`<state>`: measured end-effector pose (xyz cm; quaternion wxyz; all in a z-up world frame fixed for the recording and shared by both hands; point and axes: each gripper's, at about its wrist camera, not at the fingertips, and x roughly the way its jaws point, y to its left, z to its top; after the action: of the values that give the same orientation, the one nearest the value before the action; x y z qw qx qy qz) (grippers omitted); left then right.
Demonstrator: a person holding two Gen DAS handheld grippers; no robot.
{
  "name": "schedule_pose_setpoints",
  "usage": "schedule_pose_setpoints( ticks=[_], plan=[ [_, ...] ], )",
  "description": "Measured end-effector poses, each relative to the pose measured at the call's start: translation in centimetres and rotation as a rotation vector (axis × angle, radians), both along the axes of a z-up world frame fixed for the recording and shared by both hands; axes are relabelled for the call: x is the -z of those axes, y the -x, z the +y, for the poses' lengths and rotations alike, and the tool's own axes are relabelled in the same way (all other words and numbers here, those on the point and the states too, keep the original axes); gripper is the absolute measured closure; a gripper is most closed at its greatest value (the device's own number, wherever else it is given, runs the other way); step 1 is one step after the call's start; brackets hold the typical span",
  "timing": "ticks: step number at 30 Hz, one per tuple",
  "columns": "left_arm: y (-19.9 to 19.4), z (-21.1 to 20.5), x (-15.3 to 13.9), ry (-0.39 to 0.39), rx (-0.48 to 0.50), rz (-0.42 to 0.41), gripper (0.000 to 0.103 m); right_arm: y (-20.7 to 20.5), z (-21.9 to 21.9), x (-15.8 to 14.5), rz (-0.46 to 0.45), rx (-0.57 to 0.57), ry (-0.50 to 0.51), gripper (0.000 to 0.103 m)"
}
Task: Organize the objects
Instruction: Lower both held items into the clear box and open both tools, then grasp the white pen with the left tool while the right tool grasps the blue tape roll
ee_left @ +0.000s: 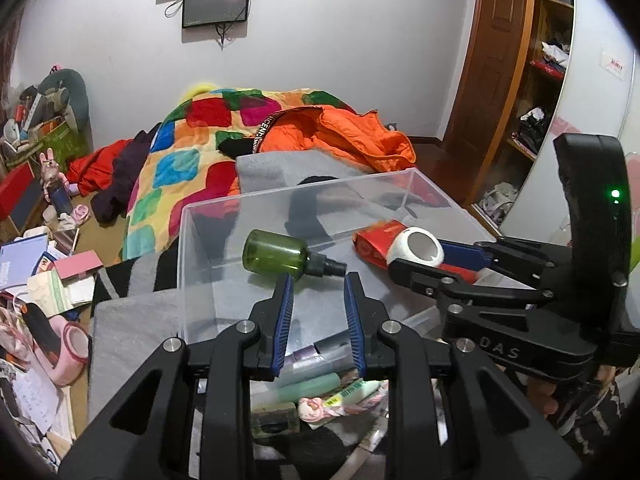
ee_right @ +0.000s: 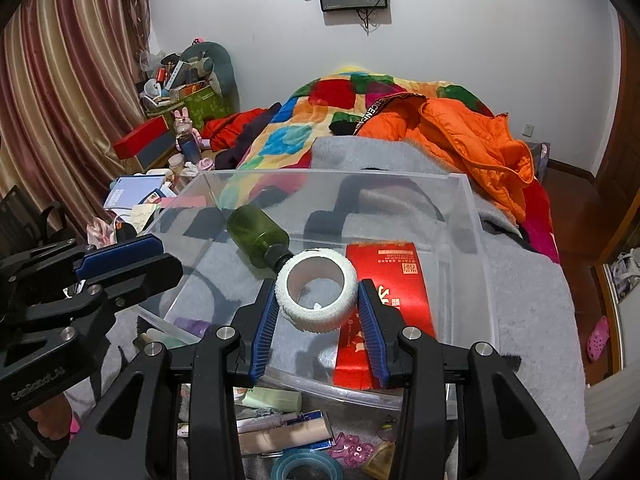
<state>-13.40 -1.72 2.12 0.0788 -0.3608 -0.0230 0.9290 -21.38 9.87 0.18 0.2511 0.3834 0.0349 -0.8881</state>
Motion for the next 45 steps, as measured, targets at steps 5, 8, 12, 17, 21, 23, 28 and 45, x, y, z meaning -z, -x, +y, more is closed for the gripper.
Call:
schedule_pose_setpoints(
  ticks=[5,8,12,17,21,23,28,45],
  plan=[
    [-0.6,-0.1,0.1,-0.004,-0.002,-0.003,0.066,-0.5,-0.3,-0.3,0.022,-0.001,-0.025,0.061],
    [-1.2,-0.2,0.0,-0.003,-0.01,0.002,0.06,-0.8,-0.2,-0.5,0.032,0.008,-0.027,0.048],
    [-2.1,-0.4,-0.5,-0.011,-0.019,0.01,0.046,-1.6,0.6,-1.2,0.041,0.018,-0.004,0.045],
    [-3.2,-0.7,-1.4,-0.023,-0.033,0.021,0.034,-3.1,1.5,-2.4,0.068,0.025,-0.009,0.04],
    [-4.3,-1.1,-1.8,-0.043,-0.057,0.02,0.022,-4.6,2.6,-3.4,0.11,0.036,0.0,0.029],
    [-4.9,-1.3,-1.9,-0.05,-0.071,0.012,0.018,-5.3,3.0,-3.8,0.125,0.041,0.006,0.029],
    [-6.2,-1.8,-1.8,-0.046,-0.089,0.004,0.016,-6.8,3.5,-4.3,0.149,0.047,-0.006,0.028],
    [-8.0,-2.7,5.0,-0.075,-0.113,-0.173,0.014,-8.1,8.1,0.5,0.022,0.157,-0.008,0.021]
  ],
)
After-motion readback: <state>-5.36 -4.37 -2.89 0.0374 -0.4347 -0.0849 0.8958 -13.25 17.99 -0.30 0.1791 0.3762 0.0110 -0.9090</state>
